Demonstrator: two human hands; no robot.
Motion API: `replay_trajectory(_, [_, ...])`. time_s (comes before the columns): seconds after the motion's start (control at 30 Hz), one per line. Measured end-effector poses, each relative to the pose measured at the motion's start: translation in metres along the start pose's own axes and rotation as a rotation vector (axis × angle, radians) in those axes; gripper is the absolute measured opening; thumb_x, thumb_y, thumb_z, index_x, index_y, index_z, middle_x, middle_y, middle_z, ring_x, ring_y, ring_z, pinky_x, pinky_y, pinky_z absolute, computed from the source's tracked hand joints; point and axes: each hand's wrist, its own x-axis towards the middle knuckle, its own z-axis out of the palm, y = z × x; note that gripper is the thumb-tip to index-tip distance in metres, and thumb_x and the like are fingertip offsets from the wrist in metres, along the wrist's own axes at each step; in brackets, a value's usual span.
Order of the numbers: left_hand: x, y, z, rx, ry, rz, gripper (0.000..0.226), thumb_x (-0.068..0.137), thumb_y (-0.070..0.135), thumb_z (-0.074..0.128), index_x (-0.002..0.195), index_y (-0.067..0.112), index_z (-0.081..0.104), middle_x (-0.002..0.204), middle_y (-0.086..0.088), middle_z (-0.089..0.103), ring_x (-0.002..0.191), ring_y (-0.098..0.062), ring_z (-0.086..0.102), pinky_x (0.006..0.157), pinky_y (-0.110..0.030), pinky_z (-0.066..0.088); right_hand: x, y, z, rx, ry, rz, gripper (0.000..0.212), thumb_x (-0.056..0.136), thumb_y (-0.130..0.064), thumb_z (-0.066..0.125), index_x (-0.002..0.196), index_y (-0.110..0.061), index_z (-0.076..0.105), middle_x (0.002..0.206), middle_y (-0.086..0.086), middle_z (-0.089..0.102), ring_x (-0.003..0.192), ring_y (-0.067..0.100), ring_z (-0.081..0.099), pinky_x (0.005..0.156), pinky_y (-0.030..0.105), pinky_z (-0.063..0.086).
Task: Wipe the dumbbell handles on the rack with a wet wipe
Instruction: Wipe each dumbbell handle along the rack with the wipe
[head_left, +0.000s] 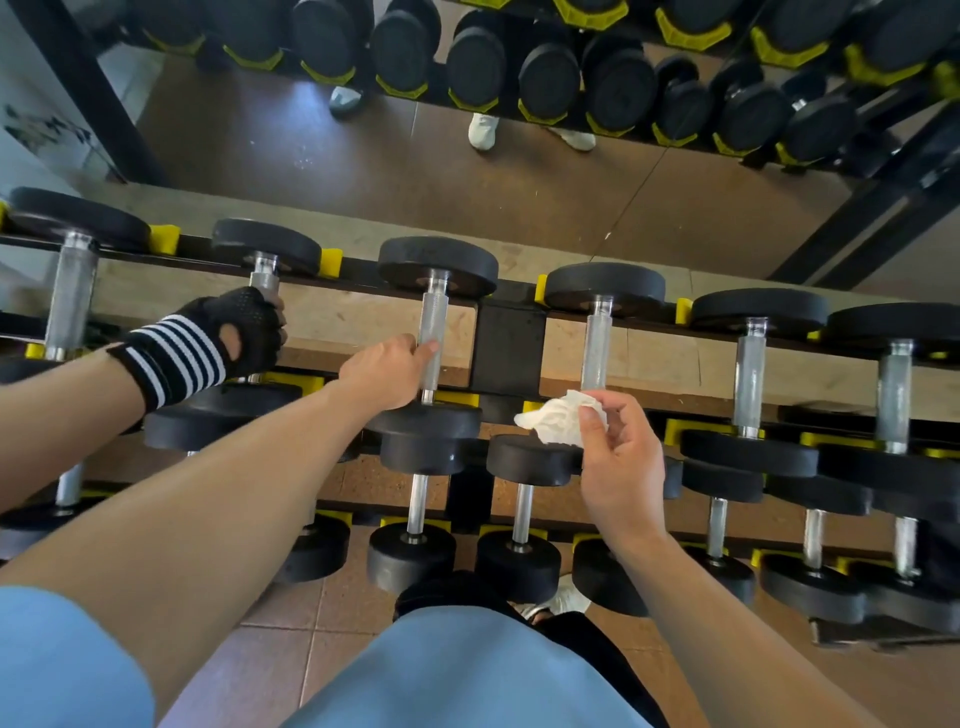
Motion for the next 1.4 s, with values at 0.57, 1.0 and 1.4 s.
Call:
replay_trajectory(0.57, [-0.062,0.124,0.036,0.022,0.329,0.333,0.031,0.105,0.032,0.037,0.08,0.019,0.049,0.063,0.002,0.056,0.055,-0.018,0.058,0.051,-0.034,0.048,0.015,0.062,-0.088,0.088,-0.014,0.061,0.015,0.102,-0.028,0.053,0.113,-0.037,0.06,0.106,-0.023,0.064,0.102,-0.004,0.06,0.09,0.022,0.051])
replay_trajectory(1.0, [-0.14,0.201,0.126,-0.679,0.469,-0.462,0.035,0.105,0.037,0.039,0.085,0.016,0.058,0.076,-0.003,0.062,0.071,-0.019,0.059,0.059,-0.03,0.044,0.074,0.082,-0.173,0.06,-0.078,0.007,0.031,0.101,-0.038,0.052,0.131,-0.03,0.056,0.119,-0.014,0.064,0.11,0.005,0.06,0.096,0.033,0.054])
replay_trajectory(1.4, [-0.064,0.183,0.102,-1.076,0.622,-0.772,0.027,0.104,0.036,0.042,0.104,0.023,0.065,0.087,0.011,0.059,0.081,-0.01,0.056,0.074,-0.03,0.04,0.181,0.043,-0.063,-0.639,-0.457,-0.881,0.029,0.098,-0.01,0.058,0.126,-0.009,0.066,0.126,0.011,0.067,0.121,0.028,0.061,0.1,0.032,0.047])
